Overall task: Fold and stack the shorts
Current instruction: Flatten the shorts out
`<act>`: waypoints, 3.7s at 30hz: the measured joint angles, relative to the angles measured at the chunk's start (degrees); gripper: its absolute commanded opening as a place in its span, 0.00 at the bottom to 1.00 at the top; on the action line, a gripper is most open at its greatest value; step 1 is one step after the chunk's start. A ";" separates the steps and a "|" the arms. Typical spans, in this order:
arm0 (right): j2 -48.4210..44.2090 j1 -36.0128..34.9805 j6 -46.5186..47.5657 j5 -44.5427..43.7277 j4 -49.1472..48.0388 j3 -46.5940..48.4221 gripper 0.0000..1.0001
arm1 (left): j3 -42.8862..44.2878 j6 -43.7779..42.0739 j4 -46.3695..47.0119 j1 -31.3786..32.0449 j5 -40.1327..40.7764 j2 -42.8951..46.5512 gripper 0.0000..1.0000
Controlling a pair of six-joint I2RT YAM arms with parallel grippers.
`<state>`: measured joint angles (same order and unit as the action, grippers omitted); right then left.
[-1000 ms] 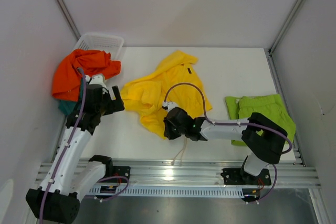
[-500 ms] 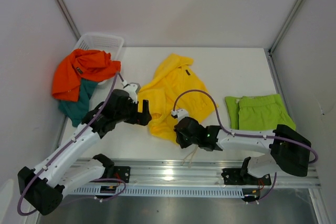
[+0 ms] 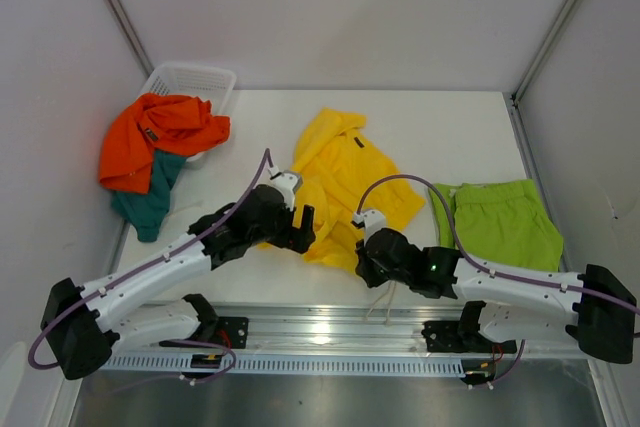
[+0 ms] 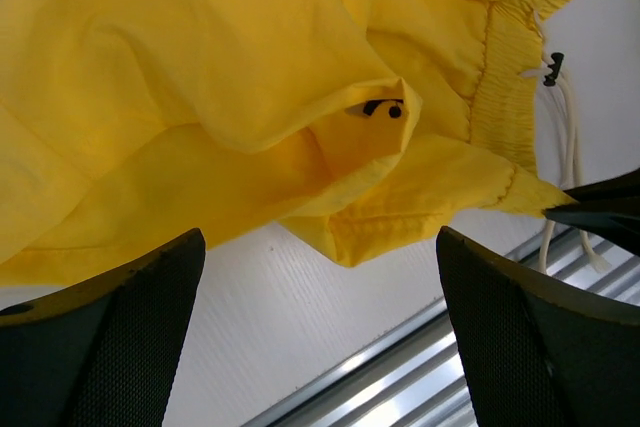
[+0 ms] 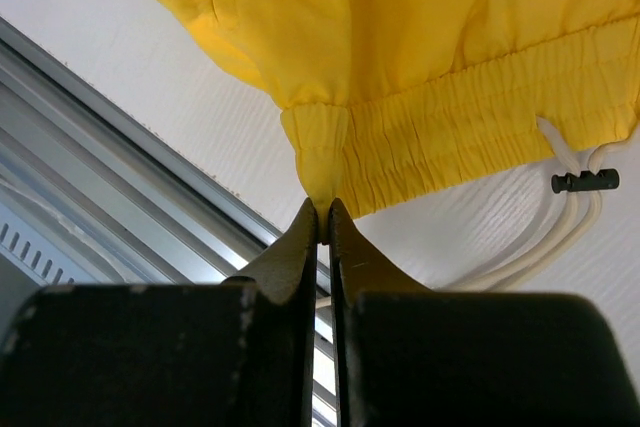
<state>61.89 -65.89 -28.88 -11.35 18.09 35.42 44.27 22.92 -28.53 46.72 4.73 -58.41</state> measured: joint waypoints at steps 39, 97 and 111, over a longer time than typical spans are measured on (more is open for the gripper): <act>-4.48 1.88 0.42 2.73 3.82 0.00 0.00 | -7.17 -4.07 21.09 -1.64 -12.22 -9.51 0.00; -18.51 -4.66 6.86 -6.45 36.30 67.06 0.00 | 63.36 11.34 -15.06 -67.63 -17.25 6.73 0.00; -18.03 -29.70 9.86 -28.00 33.20 62.36 0.00 | 54.12 15.17 -6.71 -67.63 -17.03 7.52 0.00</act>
<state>43.86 -95.59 -19.03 -39.35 51.29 97.78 98.39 38.09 -35.24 -20.91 -12.29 -50.89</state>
